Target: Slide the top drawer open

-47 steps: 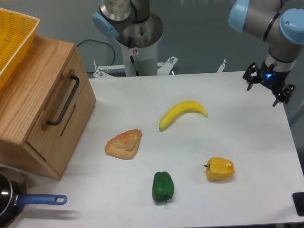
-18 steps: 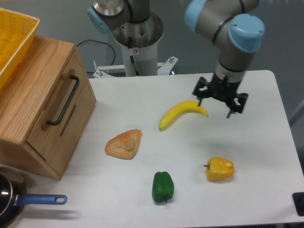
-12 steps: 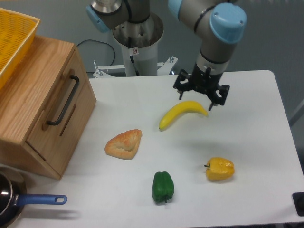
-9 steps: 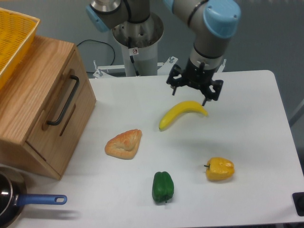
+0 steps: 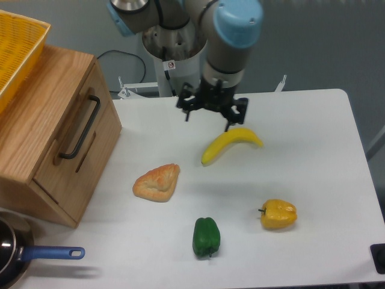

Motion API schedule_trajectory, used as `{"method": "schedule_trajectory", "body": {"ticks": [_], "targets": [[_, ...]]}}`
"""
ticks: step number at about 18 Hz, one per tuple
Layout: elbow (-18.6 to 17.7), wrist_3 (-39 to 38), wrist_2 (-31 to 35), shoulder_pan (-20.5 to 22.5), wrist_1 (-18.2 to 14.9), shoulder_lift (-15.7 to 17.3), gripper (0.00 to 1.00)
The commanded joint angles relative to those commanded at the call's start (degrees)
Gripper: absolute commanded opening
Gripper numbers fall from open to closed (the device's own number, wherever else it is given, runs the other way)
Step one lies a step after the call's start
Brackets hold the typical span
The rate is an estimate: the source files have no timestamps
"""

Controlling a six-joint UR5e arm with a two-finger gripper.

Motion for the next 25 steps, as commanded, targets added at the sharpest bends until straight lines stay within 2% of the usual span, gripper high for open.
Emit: {"method": "schedule_trajectory", "body": {"ticks": [10, 25], "targets": [[-0.97, -3.52, -1.23, -7.39, -0.61, -0.18, 1.00], [-0.18, -10.46, -1.93, -12.84, -0.26, 0.44, 1.00]]}}
